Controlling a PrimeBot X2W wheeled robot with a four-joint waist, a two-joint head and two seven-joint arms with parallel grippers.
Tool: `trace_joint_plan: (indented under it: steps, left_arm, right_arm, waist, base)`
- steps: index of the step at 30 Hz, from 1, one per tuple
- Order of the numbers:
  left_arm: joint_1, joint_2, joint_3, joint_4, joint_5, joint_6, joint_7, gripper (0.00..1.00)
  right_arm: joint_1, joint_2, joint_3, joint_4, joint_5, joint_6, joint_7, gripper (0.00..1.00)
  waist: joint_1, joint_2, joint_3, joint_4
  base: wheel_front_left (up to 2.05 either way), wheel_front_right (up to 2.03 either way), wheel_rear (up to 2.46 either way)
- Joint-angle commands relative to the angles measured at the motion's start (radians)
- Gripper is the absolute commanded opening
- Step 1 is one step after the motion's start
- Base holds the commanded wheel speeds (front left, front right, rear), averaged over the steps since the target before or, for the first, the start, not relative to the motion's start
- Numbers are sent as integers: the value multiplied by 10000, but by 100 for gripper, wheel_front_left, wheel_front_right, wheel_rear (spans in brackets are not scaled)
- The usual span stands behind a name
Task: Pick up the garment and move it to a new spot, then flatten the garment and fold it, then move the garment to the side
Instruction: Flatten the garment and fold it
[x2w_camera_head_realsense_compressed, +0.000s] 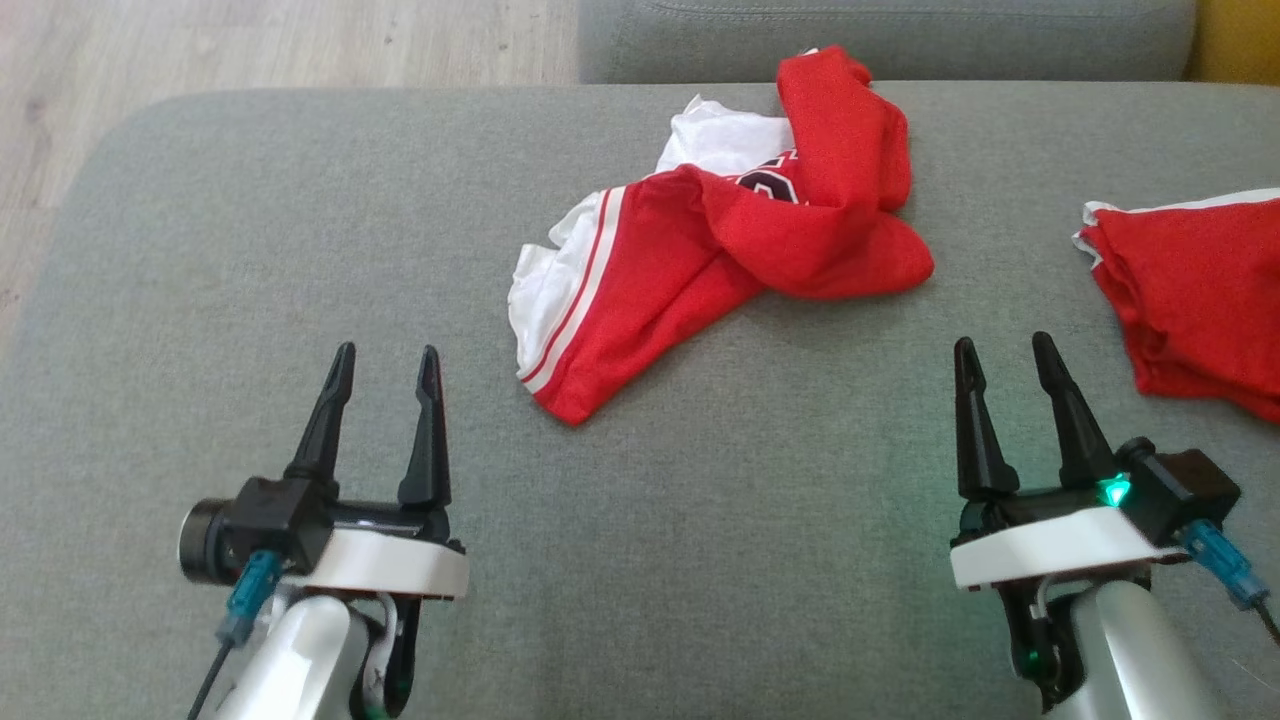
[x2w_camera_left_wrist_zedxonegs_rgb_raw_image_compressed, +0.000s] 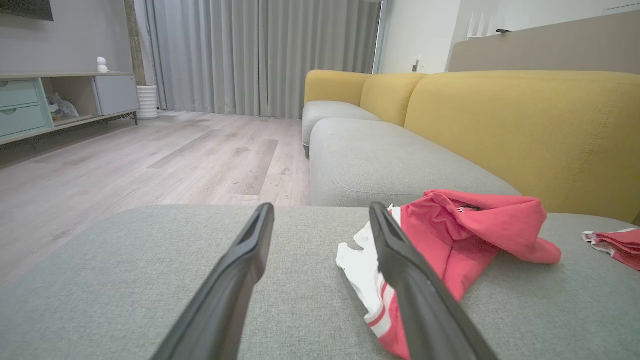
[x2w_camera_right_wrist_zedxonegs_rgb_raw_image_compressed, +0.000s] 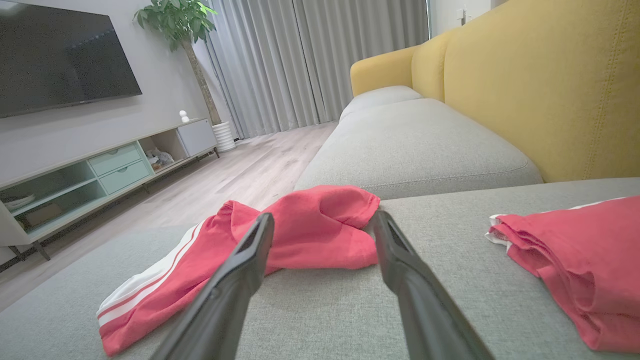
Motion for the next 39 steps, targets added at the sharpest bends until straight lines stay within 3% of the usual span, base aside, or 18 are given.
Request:
trace_joint_plan:
  steps: [1, 11, 21, 30, 31, 33, 39]
  left_arm:
    - [-317, 40, 516, -386, 249, -107, -51, 100]
    - [-566, -585, 843, -237, 869, -638, -51, 100]
    - [-890, -1159, 1150, 48, 1342, -1197, -51, 100]
    - [-1095, -1535, 1360, 207, 1634, -1506, -51, 100]
    - [-1098, -1562, 1395, 211, 1658, -1516, -51, 100]
    - [-1078, -1603, 1468, 219, 1702, -1548, -51, 100]
    - [-852, -1658, 1769, 308, 1882, -1606, -51, 100]
  right_arm:
    - [-160, -18, 165, -258, -11, -7, -63, 100]
    - [-1482, -18, -145, 727, -94, -7, 261, 100]
    - [-3896, -18, -1750, 3709, -786, -7, 1181, 100]
    - [-5230, -18, -2538, 6452, -1344, -7, 1195, 100]
    - [-5323, -18, -2564, 6691, -1396, -7, 1173, 96]
    - [-5488, -18, -2576, 7108, -1484, -7, 1093, 0]
    - [-5606, -18, -2672, 7797, -1639, -7, 447, 0]
  waist:
    - [1, -1, 59, 57]
    - [1, -1, 797, 482]
    - [1, -1, 1549, 1123]
    - [1, -1, 1744, 1586]
    - [1, -1, 1742, 1615]
    - [1, -1, 1727, 1643]
    - [1, -1, 1437, 1359]
  base:
    - [0, 0, 0]
    - [0, 0, 0]
    - [0, 0, 0]
    - [0, 0, 0]
    - [0, 0, 0]
    - [0, 0, 0]
    - [0, 0, 0]
